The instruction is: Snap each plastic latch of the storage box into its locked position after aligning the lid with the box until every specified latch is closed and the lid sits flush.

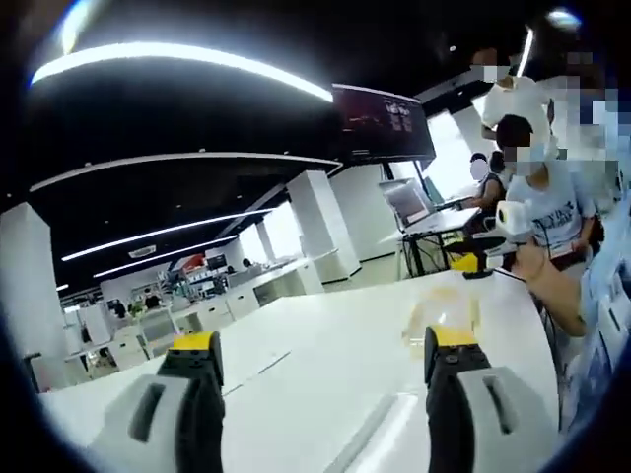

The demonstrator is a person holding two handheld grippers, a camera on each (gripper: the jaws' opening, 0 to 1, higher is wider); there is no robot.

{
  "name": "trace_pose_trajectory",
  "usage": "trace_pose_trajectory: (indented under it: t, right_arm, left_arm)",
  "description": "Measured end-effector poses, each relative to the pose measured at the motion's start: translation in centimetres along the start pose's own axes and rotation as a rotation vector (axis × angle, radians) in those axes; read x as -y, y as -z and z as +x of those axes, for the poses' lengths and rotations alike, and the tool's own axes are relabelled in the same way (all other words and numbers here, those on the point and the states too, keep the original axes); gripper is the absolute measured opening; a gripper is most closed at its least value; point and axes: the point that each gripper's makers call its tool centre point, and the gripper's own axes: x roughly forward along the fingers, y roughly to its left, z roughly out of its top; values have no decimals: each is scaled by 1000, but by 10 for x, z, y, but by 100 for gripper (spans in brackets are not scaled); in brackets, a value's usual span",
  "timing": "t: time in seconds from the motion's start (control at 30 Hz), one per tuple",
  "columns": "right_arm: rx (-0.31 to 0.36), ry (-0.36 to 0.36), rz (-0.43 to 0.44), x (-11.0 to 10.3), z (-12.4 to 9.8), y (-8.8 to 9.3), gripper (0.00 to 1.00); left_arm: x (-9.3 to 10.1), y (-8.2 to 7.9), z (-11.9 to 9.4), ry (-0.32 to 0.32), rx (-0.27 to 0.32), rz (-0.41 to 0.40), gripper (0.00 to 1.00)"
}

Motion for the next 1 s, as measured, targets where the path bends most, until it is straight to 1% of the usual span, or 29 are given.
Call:
trace_pose_trajectory:
  t: [0.07, 0.2, 0.27, 0.4, 0.5, 0.73, 0.83, 0.9, 1.0]
  right_arm:
    - [-2, 3, 1, 1, -1, 1, 46]
    - [-8, 5, 2, 3, -2, 3, 46]
    - [-9, 5, 0, 4, -3, 3, 46]
    - [-8, 7, 0, 5, -5, 3, 46]
    - [-14, 9, -1, 6, -6, 4, 46]
    - [-14, 9, -8, 5, -7, 3, 46]
    - [-16, 9, -7, 5, -7, 4, 46]
    - [-19, 10, -7, 5, -7, 5, 46]
    - [-24, 9, -6, 4, -6, 6, 46]
  left_arm:
    - [8, 0, 10, 29, -13, -1, 83]
    - [25, 4, 30, 90, -59, 13, 83]
    - [34, 7, 39, 132, -82, 7, 83]
    - [46, 9, 56, 177, -110, 8, 81]
    - [55, 10, 64, 213, -129, 10, 81]
    - [69, 11, 77, 270, -162, 13, 80]
    - [79, 13, 84, 310, -186, 13, 80]
    - [82, 16, 87, 322, -202, 17, 79]
    - [92, 21, 96, 360, -238, 29, 78]
